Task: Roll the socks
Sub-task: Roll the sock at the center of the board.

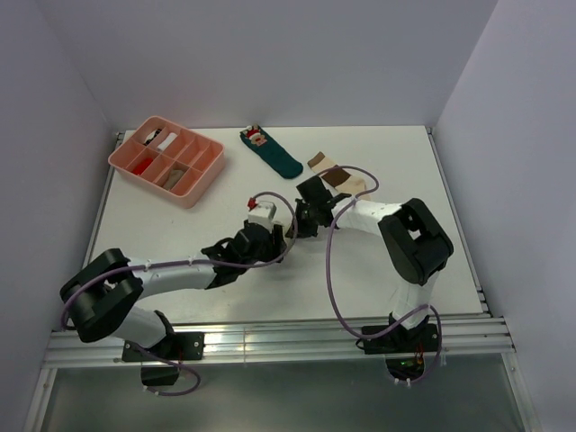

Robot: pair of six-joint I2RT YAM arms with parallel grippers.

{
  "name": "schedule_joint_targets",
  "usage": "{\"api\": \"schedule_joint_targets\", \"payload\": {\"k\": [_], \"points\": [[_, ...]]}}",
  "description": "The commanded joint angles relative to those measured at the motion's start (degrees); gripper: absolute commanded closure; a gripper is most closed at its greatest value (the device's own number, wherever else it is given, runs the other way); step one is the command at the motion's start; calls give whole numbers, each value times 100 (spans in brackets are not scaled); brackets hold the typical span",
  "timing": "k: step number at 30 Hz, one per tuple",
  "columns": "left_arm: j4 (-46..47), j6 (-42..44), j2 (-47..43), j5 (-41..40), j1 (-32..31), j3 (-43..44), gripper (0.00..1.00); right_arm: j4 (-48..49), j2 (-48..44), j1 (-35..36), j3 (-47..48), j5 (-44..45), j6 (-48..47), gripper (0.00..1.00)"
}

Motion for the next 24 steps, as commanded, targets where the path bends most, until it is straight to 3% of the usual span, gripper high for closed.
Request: {"api": "schedule_joint_targets", "payload": {"k": [1, 12, 24], "points": [[4, 846, 303, -1180, -449, 215, 41, -879, 179, 15, 342, 255, -157, 100], [100, 1848, 1490, -2428, -1136, 1033, 45, -1108, 381, 23, 562, 44, -192, 100], [119, 2148, 2246, -2245, -1207, 1420, 55, -1152, 504, 24, 677, -167, -157, 100]]}}
